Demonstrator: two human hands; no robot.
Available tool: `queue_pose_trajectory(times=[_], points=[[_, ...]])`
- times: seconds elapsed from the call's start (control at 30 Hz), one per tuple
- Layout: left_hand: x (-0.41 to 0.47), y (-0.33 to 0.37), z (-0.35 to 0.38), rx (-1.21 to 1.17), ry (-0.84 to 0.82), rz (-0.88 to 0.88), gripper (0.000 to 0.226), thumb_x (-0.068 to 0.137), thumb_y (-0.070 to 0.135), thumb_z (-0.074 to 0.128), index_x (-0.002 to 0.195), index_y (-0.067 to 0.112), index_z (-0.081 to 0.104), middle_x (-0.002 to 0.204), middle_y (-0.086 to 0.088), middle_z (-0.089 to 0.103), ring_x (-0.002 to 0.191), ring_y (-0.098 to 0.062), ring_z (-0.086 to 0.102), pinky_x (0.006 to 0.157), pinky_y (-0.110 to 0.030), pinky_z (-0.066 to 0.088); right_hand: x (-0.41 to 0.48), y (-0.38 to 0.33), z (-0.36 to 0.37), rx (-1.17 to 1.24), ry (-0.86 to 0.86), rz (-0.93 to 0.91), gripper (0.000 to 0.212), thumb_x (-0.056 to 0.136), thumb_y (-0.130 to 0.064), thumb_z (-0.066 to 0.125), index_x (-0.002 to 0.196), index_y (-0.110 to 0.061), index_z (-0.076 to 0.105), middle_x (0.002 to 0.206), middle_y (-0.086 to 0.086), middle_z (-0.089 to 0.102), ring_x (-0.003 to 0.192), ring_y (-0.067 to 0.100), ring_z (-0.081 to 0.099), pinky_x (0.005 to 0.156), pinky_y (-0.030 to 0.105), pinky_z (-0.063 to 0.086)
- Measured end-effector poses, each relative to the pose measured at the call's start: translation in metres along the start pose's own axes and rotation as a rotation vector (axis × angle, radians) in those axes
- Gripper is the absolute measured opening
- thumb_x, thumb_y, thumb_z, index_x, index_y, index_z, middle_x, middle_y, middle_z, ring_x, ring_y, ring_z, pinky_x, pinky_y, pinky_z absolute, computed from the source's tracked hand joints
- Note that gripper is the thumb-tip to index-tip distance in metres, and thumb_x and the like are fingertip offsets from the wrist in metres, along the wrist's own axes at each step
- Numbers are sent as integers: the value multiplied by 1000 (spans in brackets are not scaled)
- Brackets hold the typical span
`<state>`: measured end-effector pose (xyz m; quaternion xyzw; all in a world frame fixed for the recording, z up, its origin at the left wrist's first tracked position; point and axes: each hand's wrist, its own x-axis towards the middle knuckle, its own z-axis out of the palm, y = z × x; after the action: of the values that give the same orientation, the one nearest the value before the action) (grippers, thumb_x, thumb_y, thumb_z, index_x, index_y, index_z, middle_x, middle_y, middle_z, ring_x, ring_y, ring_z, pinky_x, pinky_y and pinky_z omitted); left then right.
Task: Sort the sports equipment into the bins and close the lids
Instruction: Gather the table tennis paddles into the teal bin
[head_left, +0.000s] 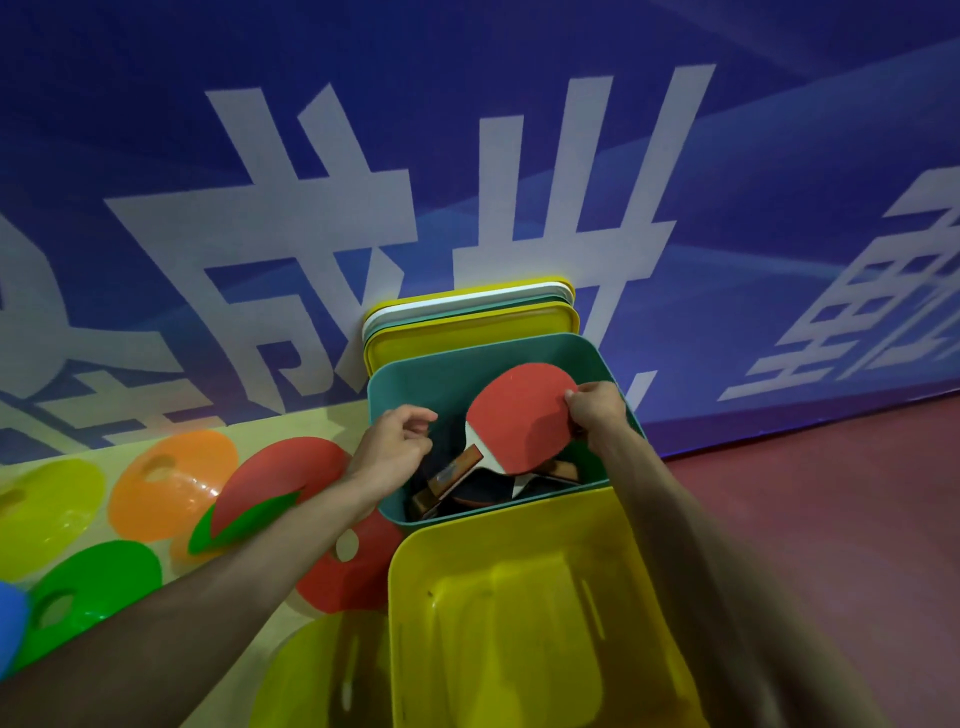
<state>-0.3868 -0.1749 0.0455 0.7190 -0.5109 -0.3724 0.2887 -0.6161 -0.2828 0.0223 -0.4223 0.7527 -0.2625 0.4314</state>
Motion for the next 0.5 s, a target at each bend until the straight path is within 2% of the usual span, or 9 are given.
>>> queue_pose_trajectory(times=[0.13,0.23,0.27,0.37,0.5], points=[[3,3,4,-34,26,19,31,85,-1,55,109,18,63,113,-5,62,101,-15,59,91,-25,45,5,7,15,-141,-68,44,30,90,-21,63,109,2,65,96,18,62,82,32,61,73,40,56],[2,3,1,-52,45,44,29,88,0,54,105,20,63,114,-4,61,100,-11,58,86,-18,42,5,13,19,-281,-69,57,17,92,-12,56,82,3,56,96,19,59,79,31,57,65,34,50],[3,3,0,-52,55,54,28,88,0,53,104,21,64,114,-3,61,100,-10,58,83,-16,41,5,14,19,-330,-82,57,15,92,-9,52,84,3,56,96,19,58,80,32,56,64,33,47],[3,2,-6,-65,88,71,29,88,0,53,101,24,64,114,-1,62,98,-9,58,78,-14,41,5,18,20,-474,-134,41,23,93,-6,47,110,6,58,104,20,59,83,32,56,67,33,46],[0,1,-14,-71,108,87,28,90,1,51,100,24,64,115,0,61,96,-7,58,73,-19,44,-2,18,23,-576,-145,-4,21,91,-9,49,108,1,59,96,16,58,82,31,61,73,38,55]])
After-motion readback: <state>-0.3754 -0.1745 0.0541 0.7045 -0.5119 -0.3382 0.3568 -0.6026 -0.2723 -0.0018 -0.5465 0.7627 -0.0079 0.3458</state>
